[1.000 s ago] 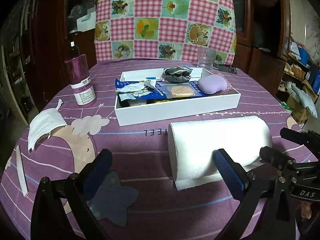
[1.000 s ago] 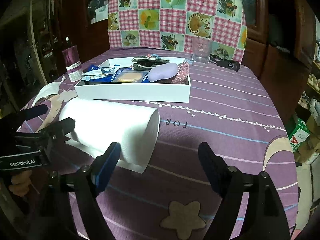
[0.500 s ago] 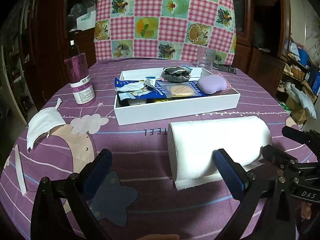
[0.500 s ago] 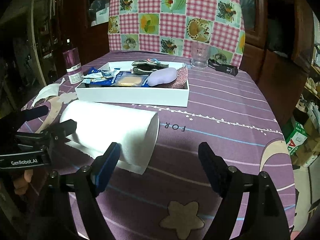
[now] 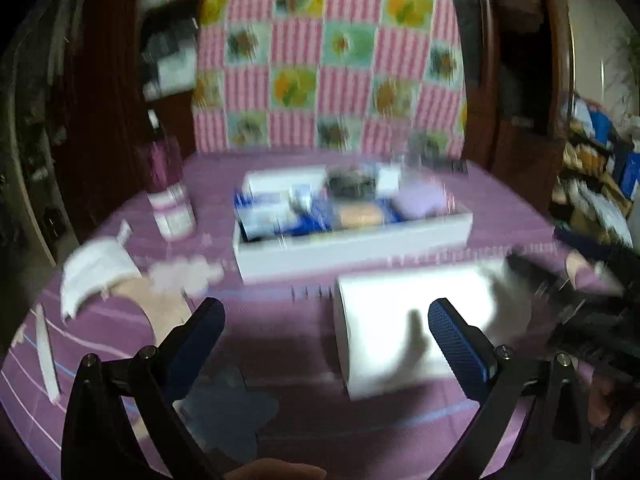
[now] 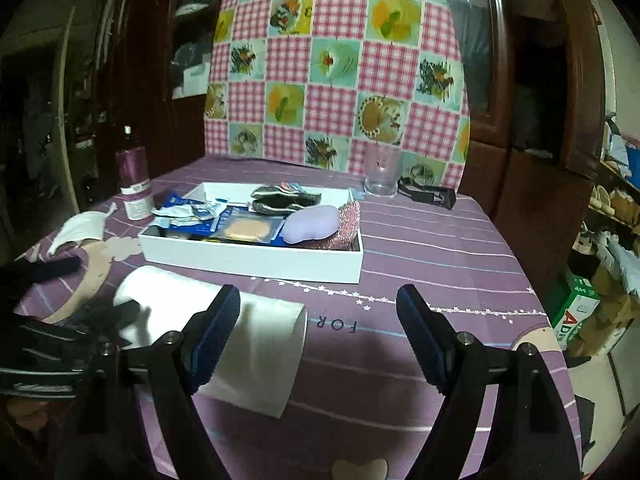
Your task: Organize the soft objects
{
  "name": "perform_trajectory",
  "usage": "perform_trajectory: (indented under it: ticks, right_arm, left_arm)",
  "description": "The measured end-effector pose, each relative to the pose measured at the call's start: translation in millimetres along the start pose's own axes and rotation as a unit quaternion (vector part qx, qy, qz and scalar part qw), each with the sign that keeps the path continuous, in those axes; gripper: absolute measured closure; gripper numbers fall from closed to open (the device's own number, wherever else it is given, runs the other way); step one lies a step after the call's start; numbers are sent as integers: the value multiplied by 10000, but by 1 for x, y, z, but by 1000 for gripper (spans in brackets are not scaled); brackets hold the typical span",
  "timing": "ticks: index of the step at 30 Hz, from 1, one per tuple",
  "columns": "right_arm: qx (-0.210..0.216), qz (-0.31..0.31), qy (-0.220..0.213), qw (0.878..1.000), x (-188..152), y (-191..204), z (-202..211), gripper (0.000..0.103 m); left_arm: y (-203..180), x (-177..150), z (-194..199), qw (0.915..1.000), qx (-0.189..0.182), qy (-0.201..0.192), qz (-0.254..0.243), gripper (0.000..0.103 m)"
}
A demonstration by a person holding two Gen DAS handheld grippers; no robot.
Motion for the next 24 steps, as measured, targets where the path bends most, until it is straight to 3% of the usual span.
perform_trajectory:
  ticks: [2,5,9,14,18,22,24]
  right_arm:
    - [68,-45,331,9994,-6,-1,-10,22]
    - [39,-285,399,9988,-8,-9,-11,8]
    - [231,-587,519,9967,-14,-16,-13,5]
    - [377,-1010,625,9922,-20,-19,-14,4]
    - [328,-1012,505,9930,-18,-20,-10,4]
    - [61,-967,-12,9953,-2,-22,8,4]
    - [69,-960,-62,9953,6,-22,11,4]
  left_arm:
    - [-1,3,-2,10000,56,-25,4,0]
    - [-3,-5,-26,9978,10,661,-35,0]
    - [9,-8,-26,9957,-222,782,438,0]
    - [6,-9,-25,9962,-158,758,387,0]
    - [4,-9,-27,9963,-161,759,363,0]
    - [3,-9,-26,9966,-119,747,331,0]
    - [2,-8,-25,9972,-53,715,231,0]
Point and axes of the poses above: each gripper's, at about its wrist camera, not at the fingertips, and z roughly against the way its jaws point, y to its left, x to its top, the point moved 6 cm from there along -z, roughly the way its jaws point, and after that the axes turned 3 degrees about x, right-handed, at the moved point
